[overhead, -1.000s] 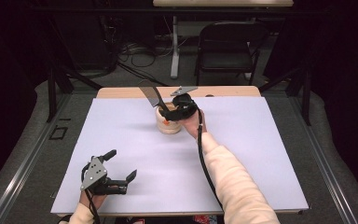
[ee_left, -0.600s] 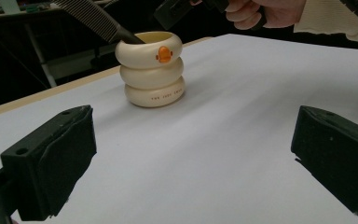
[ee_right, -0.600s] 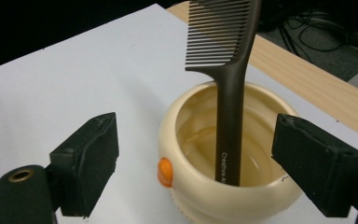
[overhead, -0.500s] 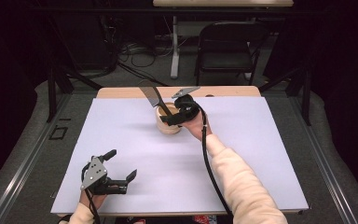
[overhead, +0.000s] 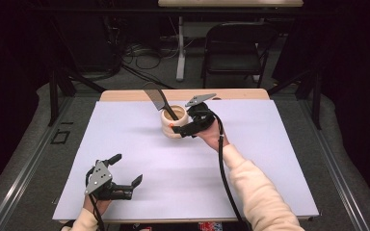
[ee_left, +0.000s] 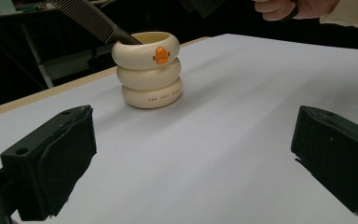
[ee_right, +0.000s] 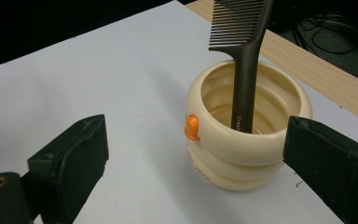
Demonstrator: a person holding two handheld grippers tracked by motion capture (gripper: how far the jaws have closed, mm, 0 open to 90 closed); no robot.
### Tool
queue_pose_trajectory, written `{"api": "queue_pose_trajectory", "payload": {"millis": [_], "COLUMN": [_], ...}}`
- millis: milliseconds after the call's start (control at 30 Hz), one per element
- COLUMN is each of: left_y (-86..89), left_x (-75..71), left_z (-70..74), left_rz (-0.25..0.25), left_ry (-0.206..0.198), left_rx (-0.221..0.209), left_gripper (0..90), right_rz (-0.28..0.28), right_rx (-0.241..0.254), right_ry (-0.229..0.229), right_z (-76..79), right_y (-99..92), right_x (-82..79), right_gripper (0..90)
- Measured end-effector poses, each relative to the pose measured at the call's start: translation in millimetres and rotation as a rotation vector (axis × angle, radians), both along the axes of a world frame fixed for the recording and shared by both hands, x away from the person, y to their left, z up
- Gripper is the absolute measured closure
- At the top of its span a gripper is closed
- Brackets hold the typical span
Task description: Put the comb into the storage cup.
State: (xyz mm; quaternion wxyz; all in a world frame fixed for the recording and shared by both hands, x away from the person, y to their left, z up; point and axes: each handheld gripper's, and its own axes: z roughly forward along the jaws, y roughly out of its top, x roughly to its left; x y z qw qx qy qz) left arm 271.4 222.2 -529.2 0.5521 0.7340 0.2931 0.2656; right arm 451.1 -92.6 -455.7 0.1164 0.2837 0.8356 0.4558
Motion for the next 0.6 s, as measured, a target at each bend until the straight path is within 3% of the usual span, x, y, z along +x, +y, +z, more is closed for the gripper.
{"api": "queue_pose_trajectory", "payload": {"millis": [600], "left_y": [-0.2], "left_x": [-2.0], "left_z": [-0.1], "left_rz": [0.002], "left_ry": [-0.005], "left_rx": [0.010], "left_gripper": [0.1], "right_rz": [0.036], "right_rx": [0.000], "right_ry": [0.035], "right_z": [-4.2], "right_y": [-21.5], "right_x": [-28.7], "right_gripper": [2.2]}}
